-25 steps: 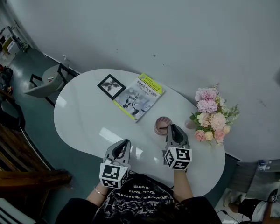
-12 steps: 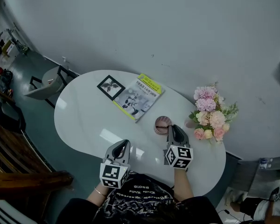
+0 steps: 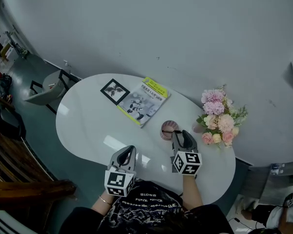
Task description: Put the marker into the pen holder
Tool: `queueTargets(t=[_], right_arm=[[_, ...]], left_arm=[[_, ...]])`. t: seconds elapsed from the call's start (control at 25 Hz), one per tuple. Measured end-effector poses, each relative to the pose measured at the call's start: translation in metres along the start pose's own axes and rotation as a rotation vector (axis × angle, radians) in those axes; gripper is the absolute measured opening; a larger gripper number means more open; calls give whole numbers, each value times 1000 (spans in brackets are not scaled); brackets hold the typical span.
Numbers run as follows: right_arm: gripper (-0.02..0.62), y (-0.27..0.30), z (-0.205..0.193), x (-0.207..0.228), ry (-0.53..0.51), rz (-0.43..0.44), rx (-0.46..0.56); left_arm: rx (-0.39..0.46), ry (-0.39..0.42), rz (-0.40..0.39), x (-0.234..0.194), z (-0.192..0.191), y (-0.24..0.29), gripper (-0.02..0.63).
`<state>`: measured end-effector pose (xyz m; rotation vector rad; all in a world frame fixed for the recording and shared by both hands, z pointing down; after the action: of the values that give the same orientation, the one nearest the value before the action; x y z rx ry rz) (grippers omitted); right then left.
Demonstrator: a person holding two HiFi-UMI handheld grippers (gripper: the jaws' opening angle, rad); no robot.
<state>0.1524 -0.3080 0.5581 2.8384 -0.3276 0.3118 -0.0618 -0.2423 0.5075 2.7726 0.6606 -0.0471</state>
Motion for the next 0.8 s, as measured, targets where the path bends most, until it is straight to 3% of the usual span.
queueTargets(t=[0.2,0.8], right_arm=[[218,-18,10,-4,-50,-58,45],[225,-75,16,-35,-47,-88,84]], left_arm=[[16,-6,-28,3,4,-2,26],[48,-21,-151,13,4,-11,26]])
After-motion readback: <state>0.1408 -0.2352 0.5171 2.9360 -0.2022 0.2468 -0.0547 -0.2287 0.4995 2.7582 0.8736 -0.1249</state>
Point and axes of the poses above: the fingertips, and each gripper's own axes: y forward along the fingers, x to its right, z out of its top, the point moved 3 cm from there along -y, backward along the fingers, and after that the axes turned 7 degrees about x, right-handed, at the moved point
